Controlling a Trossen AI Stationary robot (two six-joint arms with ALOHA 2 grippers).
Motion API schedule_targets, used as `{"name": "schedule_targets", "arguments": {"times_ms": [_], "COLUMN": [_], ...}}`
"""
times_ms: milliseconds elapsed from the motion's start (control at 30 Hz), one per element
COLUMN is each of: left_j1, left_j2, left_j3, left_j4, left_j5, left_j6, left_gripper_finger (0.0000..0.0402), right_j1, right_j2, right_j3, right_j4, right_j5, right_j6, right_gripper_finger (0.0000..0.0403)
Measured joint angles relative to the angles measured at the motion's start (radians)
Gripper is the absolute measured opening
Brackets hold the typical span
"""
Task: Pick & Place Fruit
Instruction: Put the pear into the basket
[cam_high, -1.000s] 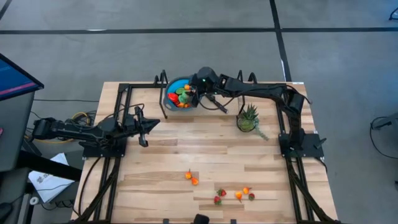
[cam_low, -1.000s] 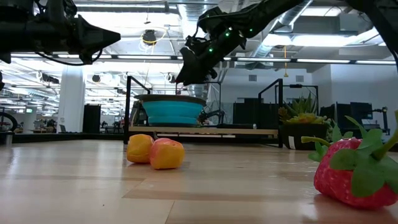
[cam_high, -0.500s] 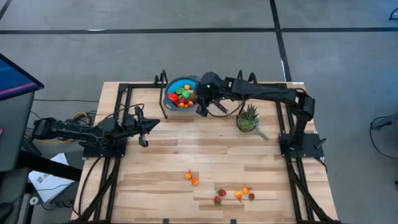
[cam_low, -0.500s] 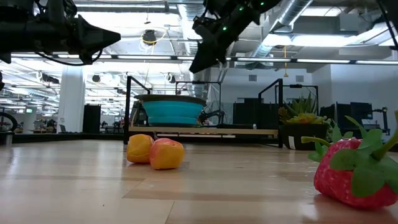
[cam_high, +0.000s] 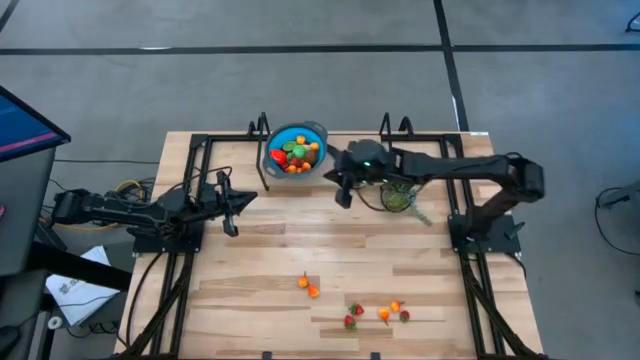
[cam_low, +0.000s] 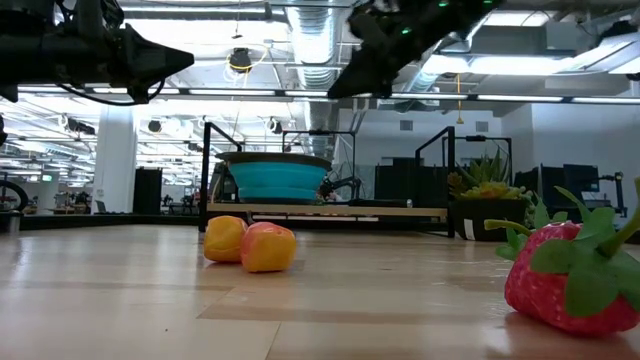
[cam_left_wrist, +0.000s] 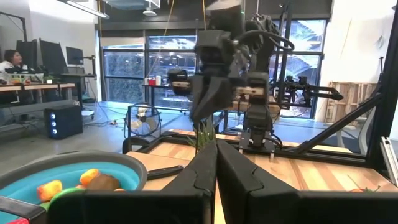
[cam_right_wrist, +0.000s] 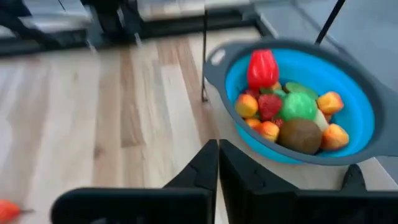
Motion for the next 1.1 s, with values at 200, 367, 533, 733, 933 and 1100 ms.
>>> {"name": "schedule_targets", "arguments": {"times_ms": [200,367,533,733,933,1100], "left_j1": [0.000,0.000,0.000,0.000,0.000,0.000], "left_j2": [0.000,0.000,0.000,0.000,0.000,0.000], "left_j3": [0.000,0.000,0.000,0.000,0.000,0.000], "left_j4": [0.000,0.000,0.000,0.000,0.000,0.000], "left_j5": [-0.001,-0.004,-0.004,-0.003,-0.003,-0.003], "left_j6": [0.000,0.000,0.000,0.000,0.000,0.000], "left_gripper_finger": [0.0004,0.0004,0.0004,0.0004,0.0004,0.0004], "right_j1": [0.025,0.038,0.059,0.096,0.182,0.225], "right_j2": [-0.161,-0.295,-0.408,-0.499,-0.520,-0.520], "right_j3": [-0.214,-0.349,-0.442,-0.485,-0.485,-0.485], "right_j4": [0.212,0.282,0.360,0.358,0.350,0.348], "right_j5": [0.000,0.000,0.000,0.001,0.000,0.000], "right_j6": [0.018,0.022,0.022,0.096,0.097,0.095], "right_gripper_finger": [0.0007,0.0005,0.0001,0.0005,0.0004,0.0002]}}
